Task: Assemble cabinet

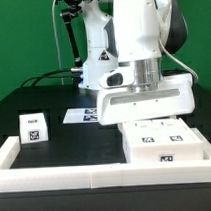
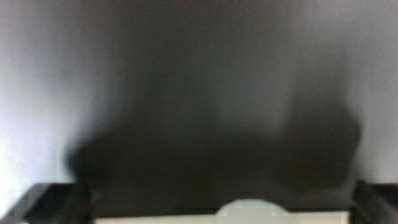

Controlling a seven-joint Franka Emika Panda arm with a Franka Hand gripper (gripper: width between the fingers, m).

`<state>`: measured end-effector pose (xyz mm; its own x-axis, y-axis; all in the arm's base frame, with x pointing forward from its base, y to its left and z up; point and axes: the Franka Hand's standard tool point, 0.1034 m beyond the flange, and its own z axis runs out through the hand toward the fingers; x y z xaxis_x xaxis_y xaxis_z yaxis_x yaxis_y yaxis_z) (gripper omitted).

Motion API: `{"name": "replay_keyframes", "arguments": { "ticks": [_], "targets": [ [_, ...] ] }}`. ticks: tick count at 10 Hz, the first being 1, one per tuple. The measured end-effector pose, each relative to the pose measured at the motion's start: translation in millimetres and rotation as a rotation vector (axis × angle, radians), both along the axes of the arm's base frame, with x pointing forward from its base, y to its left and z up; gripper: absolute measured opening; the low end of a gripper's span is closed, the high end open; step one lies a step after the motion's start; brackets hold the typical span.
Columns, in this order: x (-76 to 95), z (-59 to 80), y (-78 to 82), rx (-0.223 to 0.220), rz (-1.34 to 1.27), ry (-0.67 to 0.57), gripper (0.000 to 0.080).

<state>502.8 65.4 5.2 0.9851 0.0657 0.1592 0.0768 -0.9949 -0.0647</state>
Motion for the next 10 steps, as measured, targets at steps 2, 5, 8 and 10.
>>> {"name": "replay_keyframes", "arguments": {
  "ticks": [2, 5, 8, 10],
  "targets": [
    [-0.6, -0.3, 0.1, -0.002, 0.011, 0.0, 0.0538],
    [-1.3, -0.6, 0.8, -0.003, 0.02, 0.001, 0.0221],
    [-3.2, 1.9, -1.7, -0.01, 0.051, 0.001, 0.0016],
    [-3.7, 15.1, -2.6, -0.017, 0.075, 0.003, 0.0004]
  ]
}}
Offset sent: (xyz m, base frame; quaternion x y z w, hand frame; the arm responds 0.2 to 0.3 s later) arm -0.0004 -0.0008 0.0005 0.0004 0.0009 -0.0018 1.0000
